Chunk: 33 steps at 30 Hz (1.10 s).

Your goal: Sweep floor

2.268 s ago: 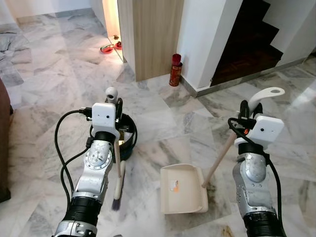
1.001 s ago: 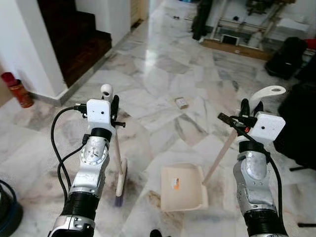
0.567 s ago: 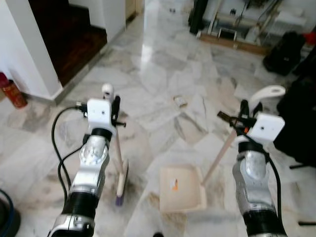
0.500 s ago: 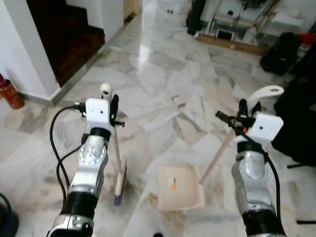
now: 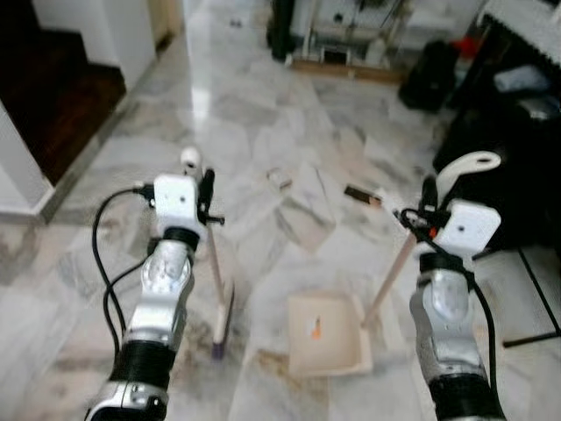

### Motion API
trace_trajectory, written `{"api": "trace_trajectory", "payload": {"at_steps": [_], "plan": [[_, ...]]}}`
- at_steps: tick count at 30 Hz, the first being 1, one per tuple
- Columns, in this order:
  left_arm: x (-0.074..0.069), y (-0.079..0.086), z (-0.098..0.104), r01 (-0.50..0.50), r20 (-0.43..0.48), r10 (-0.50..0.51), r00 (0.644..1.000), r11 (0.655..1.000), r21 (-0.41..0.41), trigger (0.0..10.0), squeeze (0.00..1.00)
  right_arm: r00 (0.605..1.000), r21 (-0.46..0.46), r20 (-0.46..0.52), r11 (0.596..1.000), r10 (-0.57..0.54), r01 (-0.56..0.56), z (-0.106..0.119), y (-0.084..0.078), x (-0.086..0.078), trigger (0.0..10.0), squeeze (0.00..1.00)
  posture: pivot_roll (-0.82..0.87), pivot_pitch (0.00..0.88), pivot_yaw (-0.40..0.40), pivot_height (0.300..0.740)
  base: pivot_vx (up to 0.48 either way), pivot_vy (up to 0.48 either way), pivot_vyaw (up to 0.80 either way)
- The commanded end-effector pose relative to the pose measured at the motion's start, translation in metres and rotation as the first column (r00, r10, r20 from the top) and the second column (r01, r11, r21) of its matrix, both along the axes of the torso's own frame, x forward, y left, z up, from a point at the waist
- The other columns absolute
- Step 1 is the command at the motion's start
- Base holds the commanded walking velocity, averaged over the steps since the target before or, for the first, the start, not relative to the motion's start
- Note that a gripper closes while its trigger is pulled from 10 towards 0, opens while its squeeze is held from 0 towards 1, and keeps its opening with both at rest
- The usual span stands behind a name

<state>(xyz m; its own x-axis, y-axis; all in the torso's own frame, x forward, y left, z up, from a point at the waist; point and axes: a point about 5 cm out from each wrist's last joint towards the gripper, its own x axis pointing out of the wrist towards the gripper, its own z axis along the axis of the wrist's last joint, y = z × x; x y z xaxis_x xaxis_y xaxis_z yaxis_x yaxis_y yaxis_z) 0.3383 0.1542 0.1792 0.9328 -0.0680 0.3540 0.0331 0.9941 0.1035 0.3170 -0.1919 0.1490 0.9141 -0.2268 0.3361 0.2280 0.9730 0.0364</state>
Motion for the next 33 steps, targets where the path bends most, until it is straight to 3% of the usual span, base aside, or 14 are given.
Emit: {"api": "trace_trajectory", "payload": {"at_steps": [1,15,33], "plan": [[0.0002,-0.0065,0.0121,0.012,0.054,-0.012,0.998,1.000,0.002,10.0,0.00,0.999,-0.002,0.047,1.000,0.002,-0.002,0.0098,-0.0020,-0.0002,10.0,0.00,0.08,0.064,-0.050,0.740,0.000,0.000,0.00],[0.0005,-0.0123,0.0107,0.015,0.051,-0.014,0.999,1.000,-0.021,10.0,0.00,0.999,-0.015,0.033,1.000,0.028,-0.028,0.0090,0.0029,0.0013,10.0,0.00,0.08,0.071,-0.059,0.740,0.336,0.000,0.00],[0.0017,-0.0067,0.0124,-0.010,0.052,0.011,0.999,1.000,-0.029,10.0,0.00,0.998,-0.044,0.027,0.998,0.048,-0.047,0.0096,0.0070,0.0019,10.0,0.00,0.08,0.096,-0.058,0.740,0.380,0.000,0.00]]}}
